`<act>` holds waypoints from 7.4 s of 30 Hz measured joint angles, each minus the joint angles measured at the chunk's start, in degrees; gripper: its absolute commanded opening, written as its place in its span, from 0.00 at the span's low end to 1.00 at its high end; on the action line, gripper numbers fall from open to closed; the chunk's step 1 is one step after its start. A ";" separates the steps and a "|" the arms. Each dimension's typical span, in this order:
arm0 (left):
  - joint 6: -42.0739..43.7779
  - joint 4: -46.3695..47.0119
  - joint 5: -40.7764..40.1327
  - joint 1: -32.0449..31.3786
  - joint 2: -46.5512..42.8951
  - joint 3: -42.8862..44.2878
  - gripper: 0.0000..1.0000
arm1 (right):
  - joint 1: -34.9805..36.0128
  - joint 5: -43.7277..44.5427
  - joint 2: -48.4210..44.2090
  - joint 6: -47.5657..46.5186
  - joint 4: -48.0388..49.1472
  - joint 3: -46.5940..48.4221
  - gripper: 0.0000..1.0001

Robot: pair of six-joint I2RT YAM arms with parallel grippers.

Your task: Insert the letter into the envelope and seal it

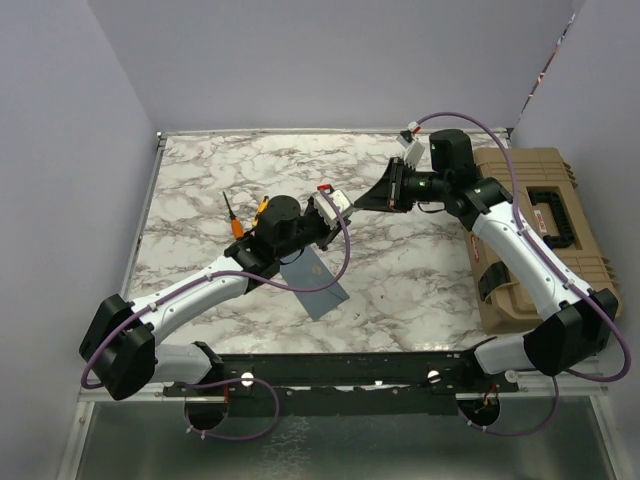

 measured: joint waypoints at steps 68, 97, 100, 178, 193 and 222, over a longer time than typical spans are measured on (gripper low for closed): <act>25.99 -35.74 1.75 -4.72 10.47 21.03 0.00 | -1.20 -4.17 8.09 -2.47 -18.88 3.93 0.00; 16.11 -19.87 -3.45 -6.88 1.70 7.28 0.00 | 1.51 0.74 8.90 -0.39 -23.98 9.53 0.16; 11.34 -13.68 -4.13 -6.88 -2.10 2.49 0.00 | 2.56 2.36 8.68 -1.20 -24.35 11.76 0.30; -1.97 -13.31 2.08 -5.20 0.96 2.78 0.00 | 7.30 6.27 -2.71 -17.25 -6.51 -5.84 0.00; -0.92 -25.29 2.16 -5.18 0.98 4.44 0.00 | 8.24 1.77 1.09 -14.01 -4.79 -8.50 0.00; -12.83 -0.55 -8.55 -4.83 -16.46 -9.90 0.00 | 3.34 5.14 4.57 -6.49 -15.21 17.62 0.67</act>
